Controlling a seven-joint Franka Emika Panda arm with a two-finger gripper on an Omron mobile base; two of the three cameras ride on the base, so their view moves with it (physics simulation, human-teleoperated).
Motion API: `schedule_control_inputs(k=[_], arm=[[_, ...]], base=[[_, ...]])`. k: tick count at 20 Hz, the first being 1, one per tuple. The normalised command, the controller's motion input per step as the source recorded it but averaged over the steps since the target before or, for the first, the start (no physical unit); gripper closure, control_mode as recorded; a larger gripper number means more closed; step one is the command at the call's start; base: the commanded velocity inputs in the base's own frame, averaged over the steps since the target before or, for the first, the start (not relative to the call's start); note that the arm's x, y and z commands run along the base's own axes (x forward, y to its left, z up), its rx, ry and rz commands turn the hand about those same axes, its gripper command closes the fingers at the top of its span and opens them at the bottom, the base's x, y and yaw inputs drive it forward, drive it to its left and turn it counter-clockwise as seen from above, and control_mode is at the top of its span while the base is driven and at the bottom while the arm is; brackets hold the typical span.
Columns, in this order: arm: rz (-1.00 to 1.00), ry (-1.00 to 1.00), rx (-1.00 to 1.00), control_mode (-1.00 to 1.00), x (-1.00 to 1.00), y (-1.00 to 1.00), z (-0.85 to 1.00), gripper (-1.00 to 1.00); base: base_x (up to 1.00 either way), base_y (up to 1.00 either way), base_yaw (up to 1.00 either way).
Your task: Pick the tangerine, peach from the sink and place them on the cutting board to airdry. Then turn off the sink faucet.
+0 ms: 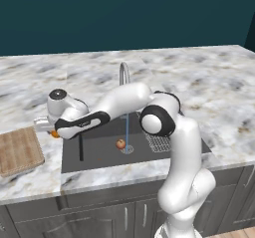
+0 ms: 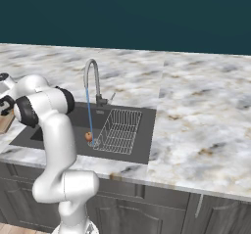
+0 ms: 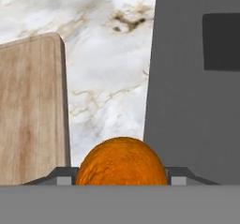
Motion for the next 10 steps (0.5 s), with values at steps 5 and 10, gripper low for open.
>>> schedule_control_inputs(k=[5,10], arm=[[0.00,0.00,0.00,-1.00,-0.11,0.28,0.03,1.00],[0.00,0.00,0.00,-1.00,-0.10,0.24,0.01,1.00]], base=[[0.00,0.00,0.00],[0.00,0.00,0.00]])
